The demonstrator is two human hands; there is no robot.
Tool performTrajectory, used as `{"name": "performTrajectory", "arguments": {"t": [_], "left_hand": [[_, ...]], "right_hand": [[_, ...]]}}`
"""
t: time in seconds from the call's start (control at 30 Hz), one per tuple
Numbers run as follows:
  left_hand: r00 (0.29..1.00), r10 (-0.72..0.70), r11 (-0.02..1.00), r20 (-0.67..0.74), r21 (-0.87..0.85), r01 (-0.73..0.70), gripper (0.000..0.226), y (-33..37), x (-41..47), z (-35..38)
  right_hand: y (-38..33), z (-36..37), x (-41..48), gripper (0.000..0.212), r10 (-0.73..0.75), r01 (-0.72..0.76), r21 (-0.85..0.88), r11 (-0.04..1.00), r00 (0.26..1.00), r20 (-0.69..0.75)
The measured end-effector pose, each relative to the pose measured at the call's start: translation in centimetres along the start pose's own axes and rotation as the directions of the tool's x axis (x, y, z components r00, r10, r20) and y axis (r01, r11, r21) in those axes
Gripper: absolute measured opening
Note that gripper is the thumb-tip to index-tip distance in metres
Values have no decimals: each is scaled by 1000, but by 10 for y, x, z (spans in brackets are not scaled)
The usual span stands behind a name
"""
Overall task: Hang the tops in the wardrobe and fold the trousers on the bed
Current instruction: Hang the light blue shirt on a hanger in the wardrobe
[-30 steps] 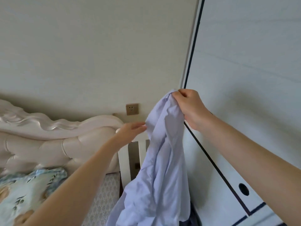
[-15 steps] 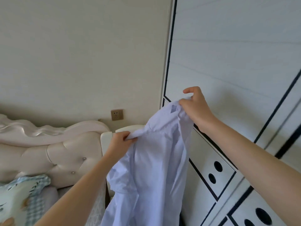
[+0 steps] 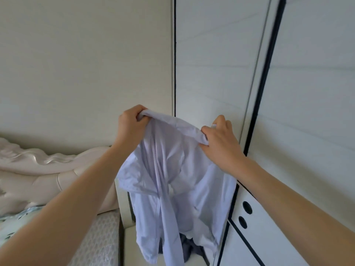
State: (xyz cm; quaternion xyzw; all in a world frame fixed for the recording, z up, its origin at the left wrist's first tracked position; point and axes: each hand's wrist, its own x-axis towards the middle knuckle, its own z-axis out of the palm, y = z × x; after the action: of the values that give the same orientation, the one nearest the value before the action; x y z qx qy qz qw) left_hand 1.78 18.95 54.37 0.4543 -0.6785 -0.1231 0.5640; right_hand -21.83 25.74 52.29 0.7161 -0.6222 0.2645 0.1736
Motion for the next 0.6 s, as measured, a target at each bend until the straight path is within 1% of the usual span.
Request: {"name": "performTrajectory", "arguments": {"t": [0.07,0.17,0.27,0.33,0.4,0.5,0.6], "left_hand": [[1000,27,999,15,43,-28,13,17,-5,2],[996,61,993,60,101,-67,12,31,-11,7],[975,150,973,163,149,-175,12,37,-19,14],[937,208,950,282,171,-262,20,39,-22,17],[891,236,927,387,186,-327,22,38,-22,20],[827,353,877,437,153,-456,17,37,-24,29],[739,487,790,466,126,-600,14,33,-30,41]], "right_hand": [[7,-20,-14,5,45,-45,-19,999,998,-34],[17,-45,-32,8,95,-97,-24,995,993,-77],[28,-69,-50,16,132,-137,-42,990,986,-98],[34,-83,-61,19,149,-157,-71,985,984,-99],[40,-95,-72,22,173,-184,-106,977,980,-101],[47,-105,-88,31,185,-198,-141,970,978,-100],[50,-111,-101,37,223,-235,-148,961,970,-98]]}}
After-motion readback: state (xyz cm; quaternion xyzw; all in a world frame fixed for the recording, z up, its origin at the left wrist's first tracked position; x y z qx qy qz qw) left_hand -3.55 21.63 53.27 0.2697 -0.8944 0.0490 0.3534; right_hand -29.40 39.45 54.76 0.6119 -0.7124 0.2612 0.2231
